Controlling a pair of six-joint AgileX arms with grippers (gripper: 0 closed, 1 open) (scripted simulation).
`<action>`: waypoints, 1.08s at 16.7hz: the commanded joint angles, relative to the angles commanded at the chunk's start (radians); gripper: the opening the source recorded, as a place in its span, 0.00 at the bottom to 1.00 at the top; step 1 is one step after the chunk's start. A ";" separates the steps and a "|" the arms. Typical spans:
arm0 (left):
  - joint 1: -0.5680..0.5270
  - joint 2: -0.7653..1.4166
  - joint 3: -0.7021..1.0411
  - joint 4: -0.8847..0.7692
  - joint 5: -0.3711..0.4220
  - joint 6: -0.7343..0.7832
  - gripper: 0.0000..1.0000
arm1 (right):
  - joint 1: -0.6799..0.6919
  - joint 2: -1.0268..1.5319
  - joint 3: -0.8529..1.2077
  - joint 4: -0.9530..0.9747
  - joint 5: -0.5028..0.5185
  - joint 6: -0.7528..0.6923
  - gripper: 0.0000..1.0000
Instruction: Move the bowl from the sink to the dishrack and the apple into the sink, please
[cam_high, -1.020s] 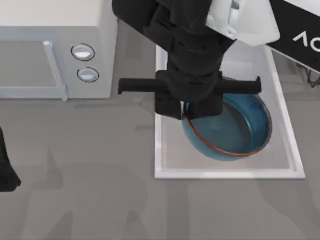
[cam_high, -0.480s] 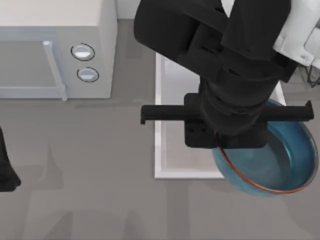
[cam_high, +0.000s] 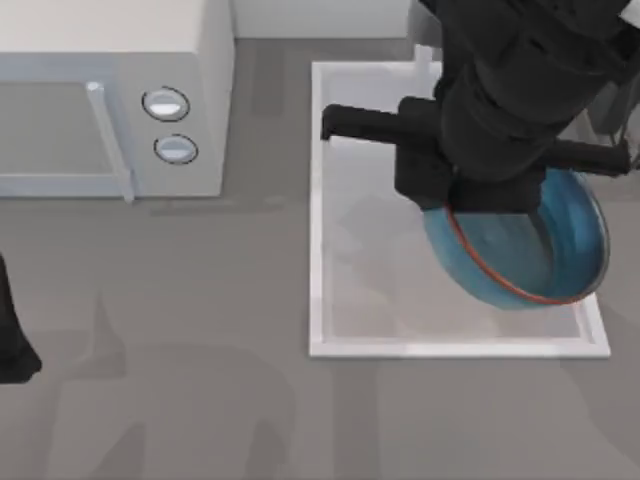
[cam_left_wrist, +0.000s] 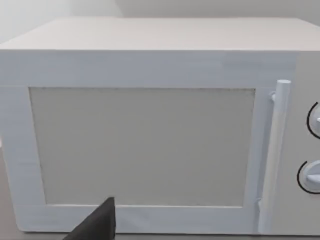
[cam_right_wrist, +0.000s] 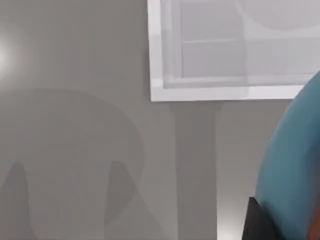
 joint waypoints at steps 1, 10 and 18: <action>0.000 0.000 0.000 0.000 0.000 0.000 1.00 | -0.061 -0.016 -0.022 0.067 -0.024 -0.041 0.00; 0.000 0.000 0.000 0.000 0.000 0.000 1.00 | -0.761 -0.229 -0.290 0.864 -0.302 -0.512 0.00; 0.000 0.000 0.000 0.000 0.000 0.000 1.00 | -1.195 -0.392 -0.479 1.335 -0.479 -0.825 0.00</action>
